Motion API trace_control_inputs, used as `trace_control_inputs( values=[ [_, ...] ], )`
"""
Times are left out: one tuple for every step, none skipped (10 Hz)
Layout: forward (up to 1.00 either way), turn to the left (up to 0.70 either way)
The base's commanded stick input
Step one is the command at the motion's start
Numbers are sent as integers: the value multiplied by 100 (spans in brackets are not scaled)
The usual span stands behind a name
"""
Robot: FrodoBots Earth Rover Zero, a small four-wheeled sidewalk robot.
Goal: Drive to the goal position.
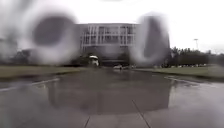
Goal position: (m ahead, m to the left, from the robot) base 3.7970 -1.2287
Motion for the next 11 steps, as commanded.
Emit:
trace_control_inputs(
  values=[
    [70,0],
    [70,0],
    [70,0],
    [70,0],
    [70,0],
    [70,0],
    [70,0],
    [70,0],
    [70,0],
    [70,0],
    [70,0]
  ],
)
